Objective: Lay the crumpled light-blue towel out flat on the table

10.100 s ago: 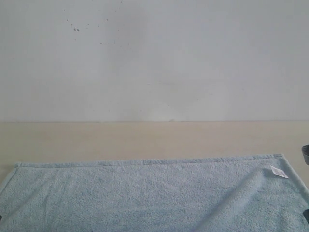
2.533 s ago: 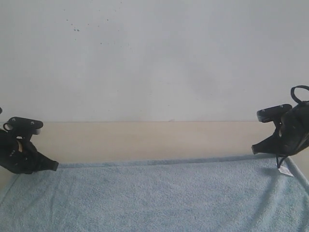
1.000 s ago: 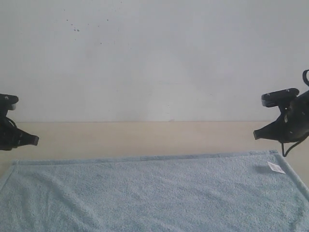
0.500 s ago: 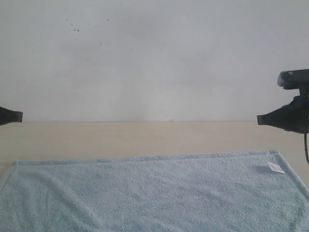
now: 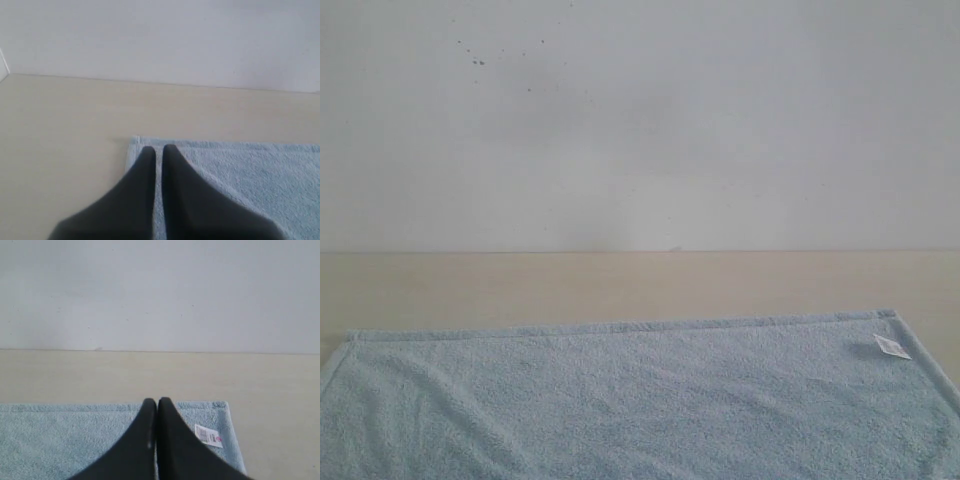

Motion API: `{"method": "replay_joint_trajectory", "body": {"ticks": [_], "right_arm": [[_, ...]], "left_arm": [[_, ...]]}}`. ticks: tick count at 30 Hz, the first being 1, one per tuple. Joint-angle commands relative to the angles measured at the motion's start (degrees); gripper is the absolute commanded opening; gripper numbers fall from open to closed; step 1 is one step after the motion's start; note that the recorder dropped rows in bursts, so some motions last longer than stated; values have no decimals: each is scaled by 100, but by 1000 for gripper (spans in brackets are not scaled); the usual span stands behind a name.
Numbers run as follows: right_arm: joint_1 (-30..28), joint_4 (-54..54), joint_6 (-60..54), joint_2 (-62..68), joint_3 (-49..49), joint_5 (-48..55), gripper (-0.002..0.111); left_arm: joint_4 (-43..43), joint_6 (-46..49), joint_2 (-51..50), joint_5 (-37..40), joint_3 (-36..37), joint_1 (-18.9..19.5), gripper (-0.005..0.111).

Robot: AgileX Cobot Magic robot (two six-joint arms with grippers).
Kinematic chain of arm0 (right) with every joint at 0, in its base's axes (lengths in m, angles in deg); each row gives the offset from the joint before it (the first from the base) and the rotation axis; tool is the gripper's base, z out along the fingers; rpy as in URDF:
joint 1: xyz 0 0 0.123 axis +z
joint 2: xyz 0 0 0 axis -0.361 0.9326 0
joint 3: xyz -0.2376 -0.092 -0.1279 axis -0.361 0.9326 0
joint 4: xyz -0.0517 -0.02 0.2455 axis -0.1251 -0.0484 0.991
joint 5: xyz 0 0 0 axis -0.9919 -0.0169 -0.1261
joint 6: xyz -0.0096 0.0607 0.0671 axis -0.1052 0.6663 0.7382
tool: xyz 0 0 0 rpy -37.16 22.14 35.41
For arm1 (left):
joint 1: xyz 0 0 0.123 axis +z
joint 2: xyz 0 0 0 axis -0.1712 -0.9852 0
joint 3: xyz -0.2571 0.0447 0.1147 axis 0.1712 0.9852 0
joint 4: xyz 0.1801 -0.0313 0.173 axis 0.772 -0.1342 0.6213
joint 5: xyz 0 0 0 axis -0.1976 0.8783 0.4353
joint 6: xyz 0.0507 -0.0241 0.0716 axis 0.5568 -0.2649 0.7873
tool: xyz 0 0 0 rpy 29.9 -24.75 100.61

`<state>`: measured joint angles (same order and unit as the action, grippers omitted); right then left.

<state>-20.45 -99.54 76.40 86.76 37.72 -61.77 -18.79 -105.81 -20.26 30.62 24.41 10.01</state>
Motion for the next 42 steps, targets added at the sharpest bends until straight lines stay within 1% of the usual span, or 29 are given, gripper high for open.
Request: {"method": "replay_joint_trajectory", "body": {"ticks": [1, 4, 8, 12, 42], "right_arm": [[-14, 10, 142, -659, 447, -29, 0], [-14, 10, 157, -911, 529, 41, 0], [-14, 10, 507, -1108, 529, 113, 0], [-14, 10, 598, -1120, 529, 113, 0], [-14, 10, 597, -1109, 529, 103, 0]], "left_arm": [[-66, -39, 496, 461, 52, -274, 4], [-79, -39, 691, 532, 52, -356, 4], [-119, -39, 777, 668, 52, -442, 4], [-133, -39, 777, 796, 52, -442, 4], [-55, -39, 777, 776, 52, -442, 4]]}}
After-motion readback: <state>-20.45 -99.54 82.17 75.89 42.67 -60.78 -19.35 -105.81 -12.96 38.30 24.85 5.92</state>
